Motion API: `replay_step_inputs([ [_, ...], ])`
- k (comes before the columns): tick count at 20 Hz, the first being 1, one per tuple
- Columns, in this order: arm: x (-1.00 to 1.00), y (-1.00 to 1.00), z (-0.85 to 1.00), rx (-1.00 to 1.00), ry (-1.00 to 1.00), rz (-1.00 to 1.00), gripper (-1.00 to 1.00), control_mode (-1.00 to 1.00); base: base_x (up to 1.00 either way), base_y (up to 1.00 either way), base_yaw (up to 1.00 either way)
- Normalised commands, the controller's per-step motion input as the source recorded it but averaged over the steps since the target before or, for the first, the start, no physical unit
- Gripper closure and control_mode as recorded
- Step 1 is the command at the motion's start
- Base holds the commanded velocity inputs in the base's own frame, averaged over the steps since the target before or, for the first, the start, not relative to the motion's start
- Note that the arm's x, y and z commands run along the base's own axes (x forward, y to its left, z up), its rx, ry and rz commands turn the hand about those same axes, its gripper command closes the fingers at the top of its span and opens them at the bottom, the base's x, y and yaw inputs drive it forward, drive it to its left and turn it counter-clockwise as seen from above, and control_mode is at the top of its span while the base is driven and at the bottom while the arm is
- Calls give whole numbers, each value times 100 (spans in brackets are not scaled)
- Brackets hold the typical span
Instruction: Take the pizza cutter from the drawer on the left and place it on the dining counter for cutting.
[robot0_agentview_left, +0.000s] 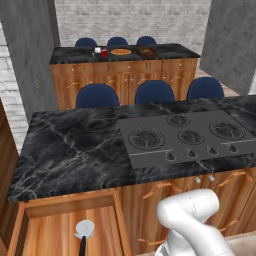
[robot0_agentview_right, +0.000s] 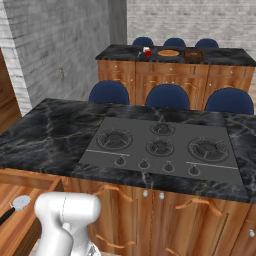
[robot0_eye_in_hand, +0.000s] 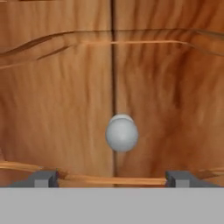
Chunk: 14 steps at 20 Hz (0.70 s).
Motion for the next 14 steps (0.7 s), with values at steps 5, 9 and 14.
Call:
replay_step_inputs([
  [5,-6,1,32,3,-3,0,-100,-100,0,0,0],
  [9,0,-14,72,4,-6,0,-100,-100,0,0,0],
  [14,0,-31,58,6,-6,0,-100,-100,0,0,0],
])
